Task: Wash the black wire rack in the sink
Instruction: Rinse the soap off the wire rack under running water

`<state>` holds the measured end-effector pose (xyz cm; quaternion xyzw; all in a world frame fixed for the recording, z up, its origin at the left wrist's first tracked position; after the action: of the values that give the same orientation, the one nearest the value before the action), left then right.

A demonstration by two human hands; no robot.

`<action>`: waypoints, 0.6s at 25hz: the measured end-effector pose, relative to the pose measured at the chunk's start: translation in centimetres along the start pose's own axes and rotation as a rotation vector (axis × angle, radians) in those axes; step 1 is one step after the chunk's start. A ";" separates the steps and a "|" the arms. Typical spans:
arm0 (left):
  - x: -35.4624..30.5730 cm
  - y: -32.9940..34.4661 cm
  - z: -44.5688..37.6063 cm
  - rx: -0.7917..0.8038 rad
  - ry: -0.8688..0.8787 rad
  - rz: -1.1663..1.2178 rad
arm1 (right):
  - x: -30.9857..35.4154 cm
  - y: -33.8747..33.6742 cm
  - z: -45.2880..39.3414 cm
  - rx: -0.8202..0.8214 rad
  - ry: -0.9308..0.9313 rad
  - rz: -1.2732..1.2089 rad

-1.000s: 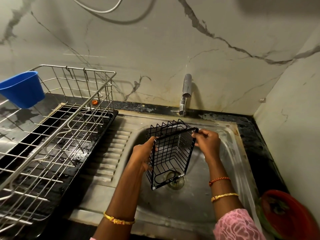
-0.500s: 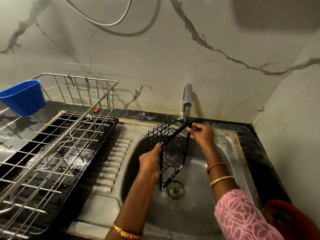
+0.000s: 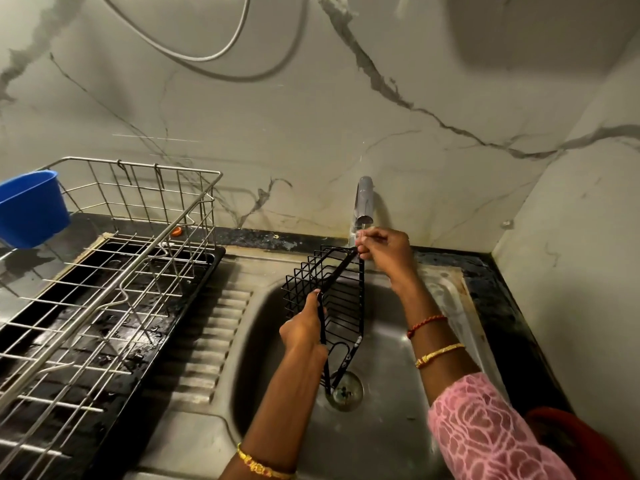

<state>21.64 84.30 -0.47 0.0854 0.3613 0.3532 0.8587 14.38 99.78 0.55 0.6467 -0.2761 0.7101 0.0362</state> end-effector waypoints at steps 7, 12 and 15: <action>-0.2 -0.2 0.2 -0.020 0.019 -0.009 | 2.7 1.7 -2.4 0.366 0.328 0.097; -0.1 -0.4 -0.4 -0.061 0.044 -0.010 | 3.7 1.9 -2.5 0.482 0.240 0.051; -0.2 -0.4 -0.4 -0.056 0.026 -0.017 | 3.3 1.5 -2.5 0.555 0.250 -0.067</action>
<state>21.47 83.87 -0.81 0.0534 0.3631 0.3569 0.8590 11.00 98.55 3.13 0.5484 -0.0435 0.8308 -0.0847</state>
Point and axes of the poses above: each hand's wrist, its own z-axis away from the middle knuckle, its own y-axis out of the palm, x = y × z, the point moved 1 cm from there along -z, towards the middle knuckle, and after that the axes turned 11 degrees about z, right-handed, at the moved point
